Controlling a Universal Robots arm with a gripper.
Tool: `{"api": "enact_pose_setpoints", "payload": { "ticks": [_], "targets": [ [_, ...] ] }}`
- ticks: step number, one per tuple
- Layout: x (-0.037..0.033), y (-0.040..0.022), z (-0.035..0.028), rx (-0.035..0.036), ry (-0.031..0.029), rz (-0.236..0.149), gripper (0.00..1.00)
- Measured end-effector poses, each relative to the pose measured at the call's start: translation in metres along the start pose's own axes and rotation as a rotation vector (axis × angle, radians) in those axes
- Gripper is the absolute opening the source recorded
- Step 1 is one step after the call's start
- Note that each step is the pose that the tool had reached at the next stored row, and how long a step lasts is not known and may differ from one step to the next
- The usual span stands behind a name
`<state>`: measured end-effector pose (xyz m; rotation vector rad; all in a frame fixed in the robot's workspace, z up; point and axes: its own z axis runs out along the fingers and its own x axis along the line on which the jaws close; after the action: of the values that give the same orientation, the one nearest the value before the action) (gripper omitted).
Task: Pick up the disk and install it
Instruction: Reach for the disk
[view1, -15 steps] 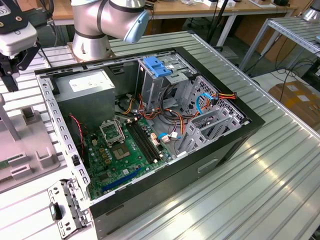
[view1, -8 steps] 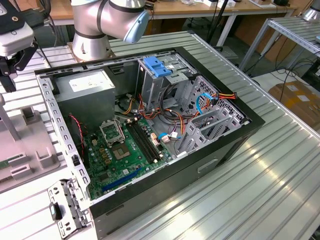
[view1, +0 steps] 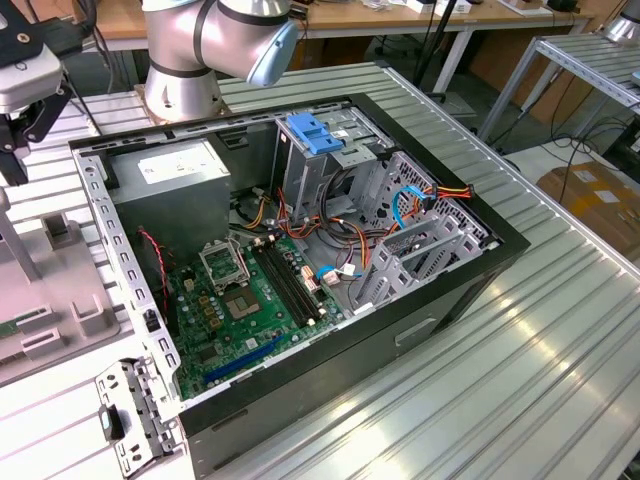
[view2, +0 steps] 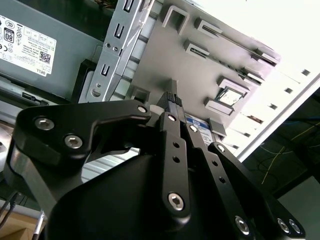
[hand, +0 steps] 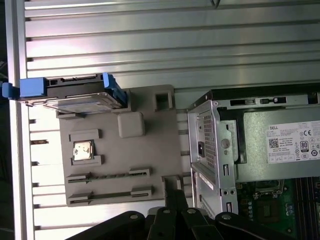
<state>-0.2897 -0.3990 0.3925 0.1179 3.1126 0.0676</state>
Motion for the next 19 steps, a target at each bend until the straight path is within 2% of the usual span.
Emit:
{"api": "enact_pose_setpoints", "payload": {
  "ticks": [19],
  "targets": [
    [0.0077, -0.0006, -0.0002, 0.0000, -0.0001, 0.000, 0.11]
  ]
}}
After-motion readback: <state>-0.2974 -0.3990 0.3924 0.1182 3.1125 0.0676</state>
